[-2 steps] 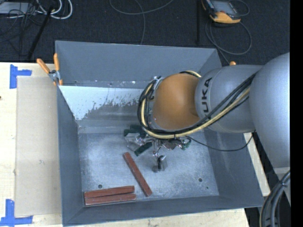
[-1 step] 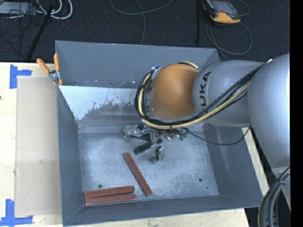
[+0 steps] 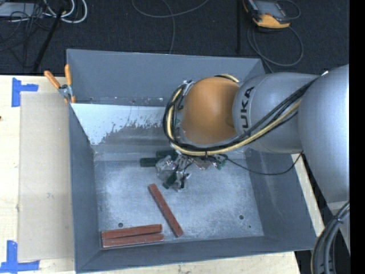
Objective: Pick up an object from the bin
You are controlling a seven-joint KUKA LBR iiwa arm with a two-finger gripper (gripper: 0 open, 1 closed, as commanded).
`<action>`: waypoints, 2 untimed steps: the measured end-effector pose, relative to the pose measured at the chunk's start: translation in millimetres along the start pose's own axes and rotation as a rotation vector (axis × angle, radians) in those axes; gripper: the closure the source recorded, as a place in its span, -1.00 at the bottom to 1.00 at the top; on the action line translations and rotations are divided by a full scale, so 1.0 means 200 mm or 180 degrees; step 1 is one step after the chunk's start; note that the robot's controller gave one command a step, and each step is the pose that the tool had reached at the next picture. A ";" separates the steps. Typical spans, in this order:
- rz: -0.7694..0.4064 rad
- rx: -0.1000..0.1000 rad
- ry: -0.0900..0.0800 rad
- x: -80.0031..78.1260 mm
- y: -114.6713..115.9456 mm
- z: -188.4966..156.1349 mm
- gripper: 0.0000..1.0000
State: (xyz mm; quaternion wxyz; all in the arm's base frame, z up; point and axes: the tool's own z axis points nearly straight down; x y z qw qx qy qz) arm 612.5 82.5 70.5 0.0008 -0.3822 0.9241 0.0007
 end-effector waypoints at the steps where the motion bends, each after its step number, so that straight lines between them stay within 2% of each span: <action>1: -0.0003 0.0020 -0.0024 -0.07 0.04 -0.89 1.00; 2: -0.0577 0.0013 -0.0012 0.16 0.31 -1.29 1.00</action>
Offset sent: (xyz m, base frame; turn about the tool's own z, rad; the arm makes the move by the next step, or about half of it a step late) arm 0.0019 0.0134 0.1733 -0.0013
